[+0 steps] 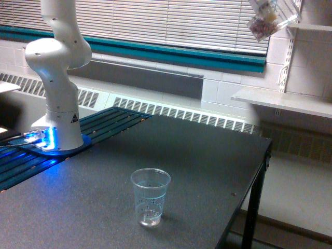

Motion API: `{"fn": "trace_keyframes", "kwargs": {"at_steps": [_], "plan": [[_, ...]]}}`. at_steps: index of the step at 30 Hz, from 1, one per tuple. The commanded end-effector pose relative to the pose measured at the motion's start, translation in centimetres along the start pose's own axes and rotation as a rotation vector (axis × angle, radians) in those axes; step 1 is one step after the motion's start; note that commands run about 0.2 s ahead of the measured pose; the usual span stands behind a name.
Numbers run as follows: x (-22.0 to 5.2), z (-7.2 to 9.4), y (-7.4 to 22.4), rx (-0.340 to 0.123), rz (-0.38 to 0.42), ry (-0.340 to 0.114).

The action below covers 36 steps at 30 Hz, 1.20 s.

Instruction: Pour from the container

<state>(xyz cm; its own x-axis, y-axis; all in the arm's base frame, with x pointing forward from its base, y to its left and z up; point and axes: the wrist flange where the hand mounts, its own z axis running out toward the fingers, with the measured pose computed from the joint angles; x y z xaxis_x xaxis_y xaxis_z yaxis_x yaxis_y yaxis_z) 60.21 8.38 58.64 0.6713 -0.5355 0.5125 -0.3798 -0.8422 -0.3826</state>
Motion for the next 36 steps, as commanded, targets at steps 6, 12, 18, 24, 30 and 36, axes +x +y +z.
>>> {"fn": "trace_keyframes", "kwargs": {"at_steps": [6, 12, 18, 24, 30, 36], "plan": [[-0.3, 0.0, -0.5, 0.018, -0.017, 0.01], [0.1, 0.5, 1.0, 0.011, -0.01, 0.011], [0.7, 1.1, 3.7, -0.016, -0.002, 0.02], [1.2, 1.7, 7.1, -0.055, 0.004, 0.03], [1.1, 2.5, 11.0, -0.089, 0.011, 0.023], [0.2, 3.4, 15.1, -0.129, 0.018, 0.007]]}}
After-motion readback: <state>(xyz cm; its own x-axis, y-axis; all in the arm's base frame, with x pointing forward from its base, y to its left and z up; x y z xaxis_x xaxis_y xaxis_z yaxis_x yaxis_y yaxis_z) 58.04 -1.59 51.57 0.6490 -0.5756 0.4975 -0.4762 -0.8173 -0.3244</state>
